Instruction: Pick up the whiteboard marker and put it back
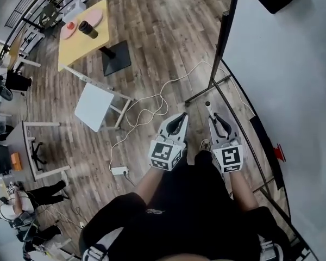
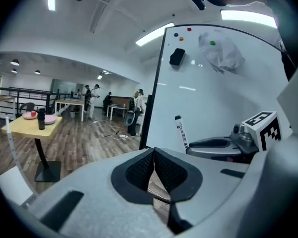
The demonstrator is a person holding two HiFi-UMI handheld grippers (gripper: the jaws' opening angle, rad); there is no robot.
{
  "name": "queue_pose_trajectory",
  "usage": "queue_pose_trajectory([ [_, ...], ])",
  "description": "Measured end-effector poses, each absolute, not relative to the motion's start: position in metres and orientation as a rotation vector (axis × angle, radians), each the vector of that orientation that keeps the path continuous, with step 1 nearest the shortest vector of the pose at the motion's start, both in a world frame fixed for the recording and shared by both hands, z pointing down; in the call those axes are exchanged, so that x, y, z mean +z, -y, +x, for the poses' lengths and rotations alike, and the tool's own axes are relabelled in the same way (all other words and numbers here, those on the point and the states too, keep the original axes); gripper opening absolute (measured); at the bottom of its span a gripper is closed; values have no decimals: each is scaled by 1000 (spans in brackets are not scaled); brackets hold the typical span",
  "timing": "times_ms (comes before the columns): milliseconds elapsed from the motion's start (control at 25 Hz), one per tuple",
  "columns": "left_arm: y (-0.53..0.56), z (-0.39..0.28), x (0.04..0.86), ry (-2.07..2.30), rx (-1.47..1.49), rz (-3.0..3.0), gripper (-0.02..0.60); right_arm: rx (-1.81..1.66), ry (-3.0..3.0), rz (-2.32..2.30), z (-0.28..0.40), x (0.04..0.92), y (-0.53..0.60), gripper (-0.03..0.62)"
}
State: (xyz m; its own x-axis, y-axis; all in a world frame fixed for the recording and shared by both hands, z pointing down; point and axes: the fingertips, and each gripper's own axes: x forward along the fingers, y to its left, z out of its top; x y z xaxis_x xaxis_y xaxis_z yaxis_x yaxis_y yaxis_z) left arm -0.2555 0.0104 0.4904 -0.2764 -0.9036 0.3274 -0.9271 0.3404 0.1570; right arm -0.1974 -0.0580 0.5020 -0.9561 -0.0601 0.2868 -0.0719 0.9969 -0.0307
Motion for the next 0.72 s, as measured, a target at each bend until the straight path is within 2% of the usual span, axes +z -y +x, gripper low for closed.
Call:
queue_pose_trajectory([
  [360,24,-313,492,1965,50,1969,8,-64,2671,548,-232,504,62,55],
  [520,54,-292,508,1779,82,2110,8,-125,2557,727,-214,504,83,55],
  [720,78,-243,529,1532,126,2247,8,-218,2302,908,-152,521,98,55],
])
